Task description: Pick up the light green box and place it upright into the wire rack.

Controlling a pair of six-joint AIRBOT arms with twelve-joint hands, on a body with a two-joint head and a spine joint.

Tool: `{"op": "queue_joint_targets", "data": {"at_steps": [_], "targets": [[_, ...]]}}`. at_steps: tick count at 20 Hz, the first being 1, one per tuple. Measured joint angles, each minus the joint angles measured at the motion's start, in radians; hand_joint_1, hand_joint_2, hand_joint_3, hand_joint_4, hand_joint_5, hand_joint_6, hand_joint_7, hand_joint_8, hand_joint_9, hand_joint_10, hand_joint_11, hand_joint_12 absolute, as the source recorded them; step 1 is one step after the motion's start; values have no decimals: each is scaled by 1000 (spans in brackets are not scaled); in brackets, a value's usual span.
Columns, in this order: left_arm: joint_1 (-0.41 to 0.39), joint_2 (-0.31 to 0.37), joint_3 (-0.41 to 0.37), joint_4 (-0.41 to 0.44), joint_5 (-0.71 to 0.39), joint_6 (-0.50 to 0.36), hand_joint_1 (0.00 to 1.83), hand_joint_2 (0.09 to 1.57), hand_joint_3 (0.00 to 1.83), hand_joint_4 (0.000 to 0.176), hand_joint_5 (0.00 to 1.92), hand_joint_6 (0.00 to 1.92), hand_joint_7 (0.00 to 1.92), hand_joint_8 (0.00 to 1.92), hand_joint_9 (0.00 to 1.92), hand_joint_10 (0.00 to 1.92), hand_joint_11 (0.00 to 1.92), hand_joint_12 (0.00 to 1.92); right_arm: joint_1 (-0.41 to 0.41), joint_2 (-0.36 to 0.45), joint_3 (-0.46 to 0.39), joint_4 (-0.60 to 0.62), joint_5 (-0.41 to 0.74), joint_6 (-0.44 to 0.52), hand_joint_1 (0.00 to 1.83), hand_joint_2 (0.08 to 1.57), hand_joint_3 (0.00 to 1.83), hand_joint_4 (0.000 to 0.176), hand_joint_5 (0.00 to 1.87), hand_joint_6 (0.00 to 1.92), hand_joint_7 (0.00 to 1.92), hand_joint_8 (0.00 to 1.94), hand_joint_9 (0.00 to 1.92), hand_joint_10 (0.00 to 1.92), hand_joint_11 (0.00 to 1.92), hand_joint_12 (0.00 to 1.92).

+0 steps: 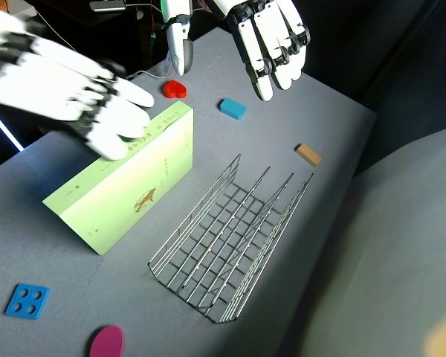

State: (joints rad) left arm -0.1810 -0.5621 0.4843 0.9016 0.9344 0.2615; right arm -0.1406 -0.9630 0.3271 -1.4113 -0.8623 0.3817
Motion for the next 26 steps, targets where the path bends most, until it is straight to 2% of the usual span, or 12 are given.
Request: {"op": "queue_joint_targets", "data": {"at_steps": [3,7,11,13,22,26], "targets": [[0,0,2,0,2,4,63,1134,3,29,278,2,214,5,153,3,0,610,25,-61,48,137,-58,-68,657,920,0,11,185,2,179,1,142,0,0,640],[9,5,6,-5,1,7,62,1137,4,24,280,2,215,4,152,2,0,612,31,-138,93,170,-128,-84,809,911,0,2,199,5,192,3,140,0,0,672],[11,5,8,-2,-2,8,61,1146,7,21,280,2,212,2,148,0,0,610,32,-201,178,303,-135,-92,825,908,0,2,198,2,202,3,149,2,0,725],[12,5,16,-2,-4,11,61,1147,7,21,280,1,212,2,148,0,0,609,32,-229,225,388,-136,-130,826,908,0,2,198,2,202,3,149,2,0,728],[14,5,25,-1,-6,21,79,1143,1,16,276,0,218,2,148,0,0,628,15,-299,289,408,-114,-174,878,884,0,0,222,5,239,6,175,6,0,744],[20,5,26,-1,-6,23,79,1153,5,14,277,0,218,2,148,0,0,631,-2,-317,305,417,-108,-178,885,888,0,0,314,19,315,9,210,8,0,785]]}}
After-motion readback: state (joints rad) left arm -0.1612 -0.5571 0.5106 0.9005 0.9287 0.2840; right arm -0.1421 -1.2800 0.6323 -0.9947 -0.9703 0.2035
